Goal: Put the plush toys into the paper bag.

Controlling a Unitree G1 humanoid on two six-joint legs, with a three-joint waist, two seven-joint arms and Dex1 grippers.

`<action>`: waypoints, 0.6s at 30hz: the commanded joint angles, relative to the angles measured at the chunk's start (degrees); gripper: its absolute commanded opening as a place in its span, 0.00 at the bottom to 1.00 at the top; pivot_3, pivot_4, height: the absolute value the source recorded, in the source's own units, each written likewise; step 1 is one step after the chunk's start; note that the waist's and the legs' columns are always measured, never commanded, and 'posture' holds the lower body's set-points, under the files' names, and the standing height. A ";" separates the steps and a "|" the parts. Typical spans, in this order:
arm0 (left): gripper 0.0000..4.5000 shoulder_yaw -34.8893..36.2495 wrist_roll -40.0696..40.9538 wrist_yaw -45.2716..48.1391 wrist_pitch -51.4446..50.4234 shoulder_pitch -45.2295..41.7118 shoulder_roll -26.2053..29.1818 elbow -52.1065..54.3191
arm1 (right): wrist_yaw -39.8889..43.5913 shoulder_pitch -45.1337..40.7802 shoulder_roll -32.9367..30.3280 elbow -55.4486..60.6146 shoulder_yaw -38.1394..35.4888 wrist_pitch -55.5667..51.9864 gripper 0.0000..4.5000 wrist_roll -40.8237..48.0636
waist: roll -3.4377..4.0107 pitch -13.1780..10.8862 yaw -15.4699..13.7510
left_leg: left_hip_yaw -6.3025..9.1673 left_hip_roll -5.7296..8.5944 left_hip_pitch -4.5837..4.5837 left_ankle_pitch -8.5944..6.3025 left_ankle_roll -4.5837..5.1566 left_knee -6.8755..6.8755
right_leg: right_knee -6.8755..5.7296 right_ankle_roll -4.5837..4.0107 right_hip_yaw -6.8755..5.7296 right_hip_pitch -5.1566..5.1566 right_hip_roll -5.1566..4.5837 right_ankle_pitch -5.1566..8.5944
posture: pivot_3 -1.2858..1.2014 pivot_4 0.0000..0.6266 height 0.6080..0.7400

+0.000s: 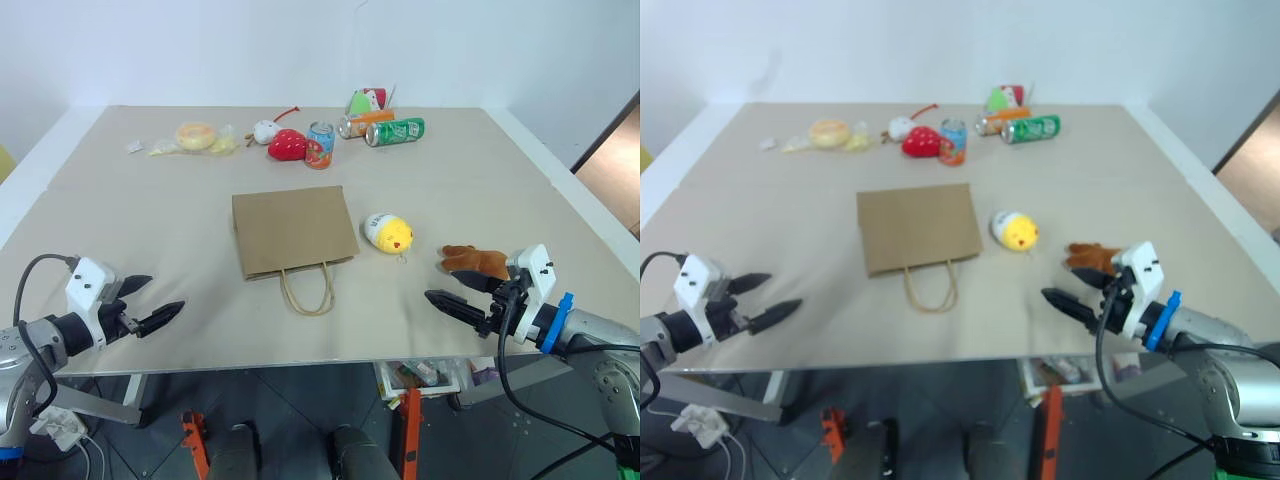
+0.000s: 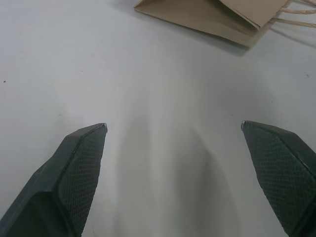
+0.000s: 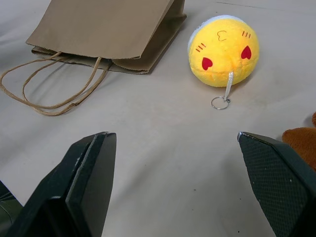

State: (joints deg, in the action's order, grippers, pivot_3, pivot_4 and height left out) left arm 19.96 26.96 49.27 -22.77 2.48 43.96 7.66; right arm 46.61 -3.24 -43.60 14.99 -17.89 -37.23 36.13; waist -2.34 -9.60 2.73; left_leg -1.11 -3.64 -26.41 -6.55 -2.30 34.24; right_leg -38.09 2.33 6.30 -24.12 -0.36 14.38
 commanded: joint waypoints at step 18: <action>1.00 -23.67 -21.10 18.90 52.54 -24.92 -1.29 -14.50 | 5.84 -5.44 -8.91 17.66 9.93 -5.76 0.95 3.48 | 0.02 0.00 -0.17 | -0.14 0.01 0.00 0.02 0.03 0.04 | 0.00 0.06 0.07 0.03 -0.02 -0.01 | 0.52 0.24 1.00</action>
State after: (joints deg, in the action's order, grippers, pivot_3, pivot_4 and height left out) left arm -1.37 7.73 68.09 24.40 -20.36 43.93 -4.36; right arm 52.77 -7.00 -52.44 29.83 -8.54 -42.73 39.07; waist -2.32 -9.59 2.56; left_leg -1.25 -3.64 -26.42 -6.53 -2.27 34.32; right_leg -38.09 2.40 6.36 -24.09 -0.36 14.36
